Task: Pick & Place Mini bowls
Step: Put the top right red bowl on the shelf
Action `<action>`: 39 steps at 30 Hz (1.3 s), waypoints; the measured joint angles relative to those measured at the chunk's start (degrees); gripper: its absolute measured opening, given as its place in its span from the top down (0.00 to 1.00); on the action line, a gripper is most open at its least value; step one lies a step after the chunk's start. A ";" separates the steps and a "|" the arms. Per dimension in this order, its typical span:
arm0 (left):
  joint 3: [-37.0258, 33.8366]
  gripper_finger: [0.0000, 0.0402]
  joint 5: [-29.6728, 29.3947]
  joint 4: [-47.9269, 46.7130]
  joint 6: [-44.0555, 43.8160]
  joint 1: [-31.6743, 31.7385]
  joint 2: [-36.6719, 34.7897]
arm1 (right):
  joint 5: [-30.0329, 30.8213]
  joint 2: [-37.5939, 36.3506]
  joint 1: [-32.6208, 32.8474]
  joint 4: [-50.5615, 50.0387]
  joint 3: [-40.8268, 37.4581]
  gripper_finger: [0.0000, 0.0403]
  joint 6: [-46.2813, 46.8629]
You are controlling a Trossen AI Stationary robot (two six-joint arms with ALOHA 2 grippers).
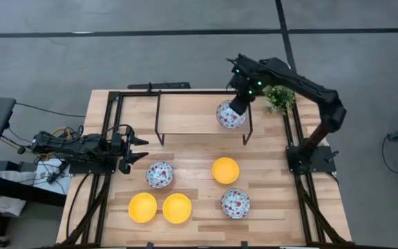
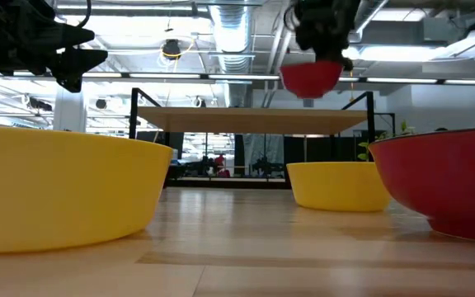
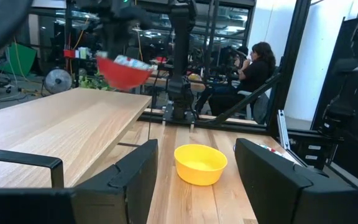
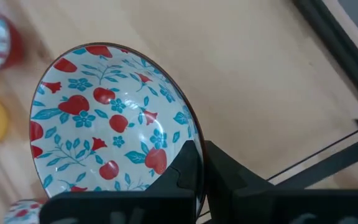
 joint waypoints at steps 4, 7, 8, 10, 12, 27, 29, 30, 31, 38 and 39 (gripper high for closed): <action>0.00 0.47 0.00 0.02 0.00 -0.02 0.01 | -2.87 2.71 -2.94 0.56 0.00 1.00 -2.50; 0.01 0.47 0.00 0.02 0.00 -0.02 0.01 | -5.01 3.46 -4.41 1.63 0.01 1.00 -3.19; 0.01 0.47 0.00 0.02 0.00 -0.01 0.00 | -5.17 3.59 -4.68 2.03 0.02 1.00 -3.42; 0.00 0.47 0.00 0.01 0.00 -0.02 0.01 | -5.72 3.71 -5.04 1.97 0.02 1.00 -4.16; 0.02 0.47 0.00 0.02 0.00 0.00 0.00 | -5.80 3.71 -5.03 2.43 0.02 1.00 -4.26; 0.02 0.47 0.00 0.00 0.00 -0.02 0.01 | -5.87 3.80 -5.27 3.90 0.02 1.00 -4.54; 0.00 0.47 0.01 0.00 0.00 -0.02 0.00 | -5.87 3.80 -5.27 3.88 0.02 1.00 -4.54; 0.01 0.47 0.01 0.00 0.00 -0.02 0.00 | -5.87 3.80 -5.27 3.82 0.02 1.00 -4.54; 0.01 0.47 0.00 0.02 0.00 0.00 0.00 | -5.87 3.80 -5.33 3.72 0.02 1.00 -4.54; 0.00 0.47 0.00 0.00 0.00 -0.02 -0.01 | -5.70 3.80 -5.32 4.07 -0.09 1.00 -4.65; 0.00 0.47 0.01 0.00 0.00 -0.02 -0.01 | -5.68 3.80 -5.32 4.20 -0.09 1.00 -4.69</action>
